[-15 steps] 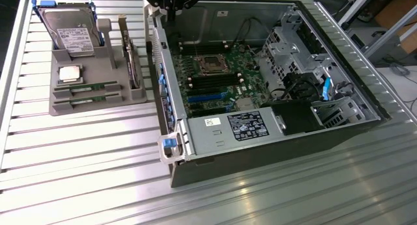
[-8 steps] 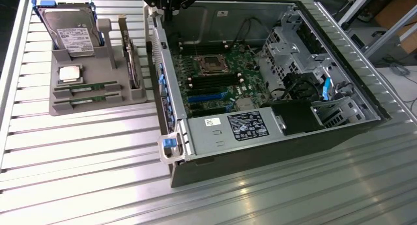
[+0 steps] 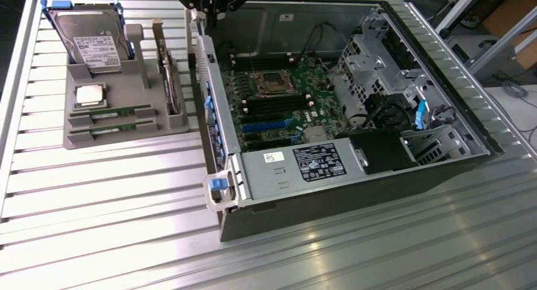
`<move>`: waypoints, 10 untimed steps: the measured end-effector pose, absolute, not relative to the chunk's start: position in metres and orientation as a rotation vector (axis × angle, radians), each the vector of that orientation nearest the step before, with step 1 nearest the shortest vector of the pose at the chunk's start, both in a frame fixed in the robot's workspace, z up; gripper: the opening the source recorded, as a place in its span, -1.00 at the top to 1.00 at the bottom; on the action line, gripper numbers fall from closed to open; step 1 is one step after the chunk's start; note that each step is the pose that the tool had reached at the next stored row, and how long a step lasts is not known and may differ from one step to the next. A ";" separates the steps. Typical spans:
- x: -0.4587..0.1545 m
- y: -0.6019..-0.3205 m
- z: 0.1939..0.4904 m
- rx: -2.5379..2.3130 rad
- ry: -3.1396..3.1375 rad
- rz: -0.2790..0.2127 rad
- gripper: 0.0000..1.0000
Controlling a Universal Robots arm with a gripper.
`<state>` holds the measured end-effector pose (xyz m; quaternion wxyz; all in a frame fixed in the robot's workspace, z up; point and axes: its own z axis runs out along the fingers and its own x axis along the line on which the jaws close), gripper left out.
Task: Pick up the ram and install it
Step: 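Reach for the ram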
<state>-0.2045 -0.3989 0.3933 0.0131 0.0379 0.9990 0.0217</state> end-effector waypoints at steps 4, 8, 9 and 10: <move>-0.208 -0.399 0.393 0.118 3.113 0.068 0.79; -0.213 -0.399 0.393 0.118 3.112 0.068 0.79; -0.214 -0.399 0.393 0.118 3.113 0.068 0.79; -0.215 -0.399 0.393 0.118 3.112 0.068 0.79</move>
